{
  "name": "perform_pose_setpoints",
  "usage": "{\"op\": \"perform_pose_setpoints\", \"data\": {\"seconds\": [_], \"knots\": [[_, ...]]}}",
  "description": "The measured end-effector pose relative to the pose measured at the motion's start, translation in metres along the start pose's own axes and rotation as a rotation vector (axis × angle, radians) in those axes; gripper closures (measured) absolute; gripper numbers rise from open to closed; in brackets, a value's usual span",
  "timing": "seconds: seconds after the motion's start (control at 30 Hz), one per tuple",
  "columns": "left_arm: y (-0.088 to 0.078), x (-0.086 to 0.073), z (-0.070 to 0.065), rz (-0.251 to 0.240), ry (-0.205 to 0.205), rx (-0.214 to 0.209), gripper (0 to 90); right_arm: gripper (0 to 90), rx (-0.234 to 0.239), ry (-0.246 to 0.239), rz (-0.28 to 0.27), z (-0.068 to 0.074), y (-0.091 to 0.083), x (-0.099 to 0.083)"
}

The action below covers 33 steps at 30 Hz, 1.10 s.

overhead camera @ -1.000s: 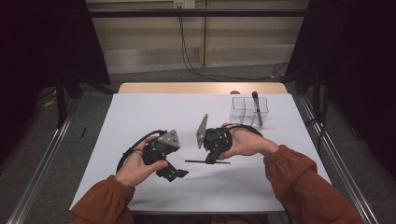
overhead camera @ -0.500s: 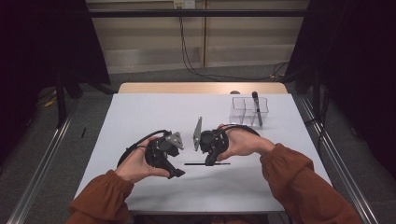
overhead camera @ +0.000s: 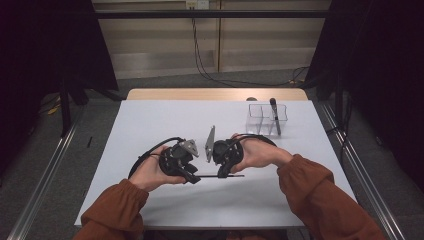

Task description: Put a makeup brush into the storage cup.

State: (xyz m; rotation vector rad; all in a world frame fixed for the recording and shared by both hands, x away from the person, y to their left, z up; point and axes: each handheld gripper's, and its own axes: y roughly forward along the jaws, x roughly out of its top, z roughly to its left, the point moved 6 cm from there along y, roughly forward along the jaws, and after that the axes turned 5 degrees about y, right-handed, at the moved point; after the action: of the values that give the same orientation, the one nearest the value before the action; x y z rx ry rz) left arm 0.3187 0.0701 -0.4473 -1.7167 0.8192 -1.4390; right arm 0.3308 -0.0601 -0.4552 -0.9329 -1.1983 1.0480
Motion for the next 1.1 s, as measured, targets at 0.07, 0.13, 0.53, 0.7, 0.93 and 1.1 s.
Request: {"op": "perform_pose_setpoints", "data": {"seconds": [0.07,0.13,0.53,0.7,0.93,1.1], "knots": [[0.0009,-0.0002,0.0003,0.002,0.003,0.001,66.3,86.7,-0.005,0.005,-0.005,-0.0005,-0.0001,0.0005],[0.0010,-0.0006,0.0011,0.005,0.010,-0.004,67.5,86.8,-0.003,0.003,-0.009,-0.0002,-0.0004,0.0011],[0.0047,0.0011,0.0004,-0.022,-0.003,-0.037,80.8,86.8,0.000,-0.012,-0.037,0.0005,-0.0012,0.0028],[0.0059,0.0013,0.0011,-0.032,-0.009,-0.045,84.5,86.8,-0.007,-0.009,-0.042,-0.0008,-0.0009,0.0022],[0.0050,0.0000,0.0035,-0.033,-0.011,-0.062,85.4,86.2,-0.019,-0.009,-0.049,-0.0022,-0.0025,0.0014],[0.0047,-0.0001,0.0024,-0.037,-0.012,-0.070,85.7,82.9,-0.010,-0.006,-0.059,-0.0028,-0.0023,0.0008]]}}
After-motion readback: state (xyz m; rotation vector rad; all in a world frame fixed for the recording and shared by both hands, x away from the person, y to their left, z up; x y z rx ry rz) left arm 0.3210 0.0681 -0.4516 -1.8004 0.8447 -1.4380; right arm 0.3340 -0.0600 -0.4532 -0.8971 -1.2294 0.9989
